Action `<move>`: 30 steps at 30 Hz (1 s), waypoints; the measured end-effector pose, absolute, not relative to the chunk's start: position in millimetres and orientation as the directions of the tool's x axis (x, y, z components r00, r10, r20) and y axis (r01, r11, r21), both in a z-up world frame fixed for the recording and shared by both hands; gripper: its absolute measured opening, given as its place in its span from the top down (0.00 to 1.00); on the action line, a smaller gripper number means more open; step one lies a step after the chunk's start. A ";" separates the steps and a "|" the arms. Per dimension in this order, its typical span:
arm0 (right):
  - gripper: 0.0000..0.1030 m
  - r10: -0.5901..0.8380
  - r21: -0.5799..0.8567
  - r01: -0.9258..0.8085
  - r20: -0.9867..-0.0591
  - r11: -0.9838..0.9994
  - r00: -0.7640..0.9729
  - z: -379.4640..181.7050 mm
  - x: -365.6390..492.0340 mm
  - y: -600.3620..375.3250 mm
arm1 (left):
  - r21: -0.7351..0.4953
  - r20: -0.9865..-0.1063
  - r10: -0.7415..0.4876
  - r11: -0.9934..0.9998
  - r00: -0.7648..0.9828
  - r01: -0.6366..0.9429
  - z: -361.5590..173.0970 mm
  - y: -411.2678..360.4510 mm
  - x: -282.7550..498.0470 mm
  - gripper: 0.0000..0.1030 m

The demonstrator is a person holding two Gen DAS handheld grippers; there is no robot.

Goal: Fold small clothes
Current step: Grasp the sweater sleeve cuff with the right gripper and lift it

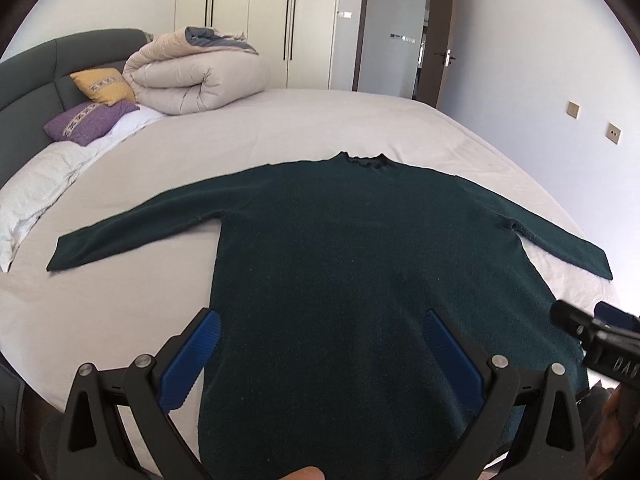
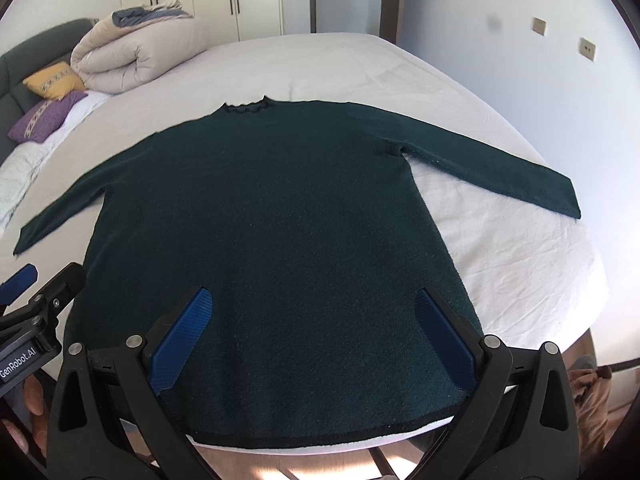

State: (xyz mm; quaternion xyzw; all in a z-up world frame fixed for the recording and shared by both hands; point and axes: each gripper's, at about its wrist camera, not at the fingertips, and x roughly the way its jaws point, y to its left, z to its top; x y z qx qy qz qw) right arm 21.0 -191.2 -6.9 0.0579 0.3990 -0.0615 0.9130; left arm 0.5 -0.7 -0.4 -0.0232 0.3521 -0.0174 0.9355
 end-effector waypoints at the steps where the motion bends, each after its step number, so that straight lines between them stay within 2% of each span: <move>1: 0.00 -0.058 0.086 0.175 -0.728 0.981 0.683 -5.9 20.7 -203.5 | -0.023 -0.655 -0.033 0.999 0.755 0.024 -0.6 -2.7 3.3 0.00; 3: 0.00 -0.055 0.140 0.219 -0.713 0.966 0.699 -5.2 20.9 -234.6 | 0.086 -0.631 0.035 0.996 0.775 0.025 0.7 -9.6 8.0 0.00; 6: 0.00 -0.071 0.234 0.305 -0.677 0.923 0.733 -7.6 18.8 -296.2 | 0.274 -0.517 0.136 0.962 0.845 0.013 6.7 -24.6 10.6 0.00; 8: 0.00 -0.072 0.332 0.368 -0.651 0.868 0.756 -14.3 15.4 -344.1 | 0.324 -0.452 0.152 0.946 0.879 0.003 11.9 -30.1 14.0 0.00; 10: 0.00 -0.084 0.437 0.453 -0.640 0.777 0.763 -27.3 12.3 -399.4 | 0.332 -0.427 0.129 0.943 0.895 0.023 15.6 -33.3 23.3 0.00; 11: 0.00 -0.089 0.483 0.497 -0.646 0.721 0.758 -35.9 11.0 -424.9 | 0.314 -0.438 0.086 0.947 0.895 0.063 16.0 -34.0 29.8 0.00; 13: 0.00 -0.068 0.592 0.546 -0.638 0.593 0.767 -55.9 6.8 -473.0 | 0.199 -0.504 -0.060 0.963 0.861 0.184 15.1 -30.6 49.3 0.00; 15: 0.00 -0.042 0.680 0.566 -0.622 0.466 0.782 -75.3 6.5 -514.9 | 0.097 -0.549 -0.148 0.966 0.822 0.239 8.7 -27.2 68.8 0.00; 19: 0.00 -0.013 0.763 0.576 -0.599 0.293 0.800 -105.1 7.6 -565.0 | 0.071 -0.648 -0.151 0.964 0.746 0.257 -12.9 -35.9 98.5 0.00; 23: 0.01 -0.026 0.782 0.563 -0.578 0.268 0.816 -106.1 16.6 -581.0 | 0.095 -0.643 -0.167 0.951 0.747 0.294 -20.5 -49.9 111.8 0.00; 26: 0.05 -0.027 0.791 0.560 -0.572 0.246 0.820 -110.9 25.2 -589.6 | 0.035 -0.648 -0.212 0.951 0.732 0.306 -21.6 -54.8 127.5 0.00; 30: 0.31 -0.030 0.813 0.538 -0.546 0.223 0.837 -118.4 29.1 -602.4 | -0.101 -0.653 -0.269 0.957 0.708 0.271 -24.0 -44.9 147.5 0.00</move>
